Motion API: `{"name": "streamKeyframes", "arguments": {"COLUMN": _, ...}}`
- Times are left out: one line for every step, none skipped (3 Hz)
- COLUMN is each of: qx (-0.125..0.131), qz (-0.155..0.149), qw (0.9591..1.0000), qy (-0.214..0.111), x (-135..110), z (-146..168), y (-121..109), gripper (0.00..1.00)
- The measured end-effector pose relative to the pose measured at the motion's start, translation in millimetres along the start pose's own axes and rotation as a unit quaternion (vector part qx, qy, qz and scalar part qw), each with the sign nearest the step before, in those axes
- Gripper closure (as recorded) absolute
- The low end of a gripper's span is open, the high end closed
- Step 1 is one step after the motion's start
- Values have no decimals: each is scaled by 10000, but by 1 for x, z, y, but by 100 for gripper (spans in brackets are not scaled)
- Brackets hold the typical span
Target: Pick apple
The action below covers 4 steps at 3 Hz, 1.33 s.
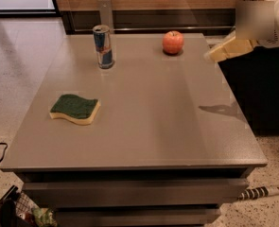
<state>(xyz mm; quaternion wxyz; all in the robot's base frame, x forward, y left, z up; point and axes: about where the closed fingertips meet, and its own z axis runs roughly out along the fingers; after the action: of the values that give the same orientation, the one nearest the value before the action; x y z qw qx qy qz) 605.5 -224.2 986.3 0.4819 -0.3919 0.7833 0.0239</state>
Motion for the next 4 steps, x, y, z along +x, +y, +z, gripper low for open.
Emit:
{"name": "streamKeyframes", "arguments": {"qx": -35, "qz": 434, "qw": 9980, "qy": -468, "x": -14, "z": 29, "y": -7, "gripper": 0}}
{"name": "streamKeyframes", "arguments": {"qx": -89, "qz": 892, "qw": 9937, "qy": -673, "x": -15, "z": 52, "y": -10, "gripper": 0}}
{"name": "streamKeyframes", "arguments": {"qx": -121, "qz": 938, "qw": 9932, "qy": -676, "x": -13, "z": 61, "y": -7, "gripper": 0}}
{"name": "streamKeyframes", "arguments": {"qx": -156, "qz": 1066, "qw": 9907, "qy": -825, "x": -8, "z": 92, "y": -12, "gripper": 0}}
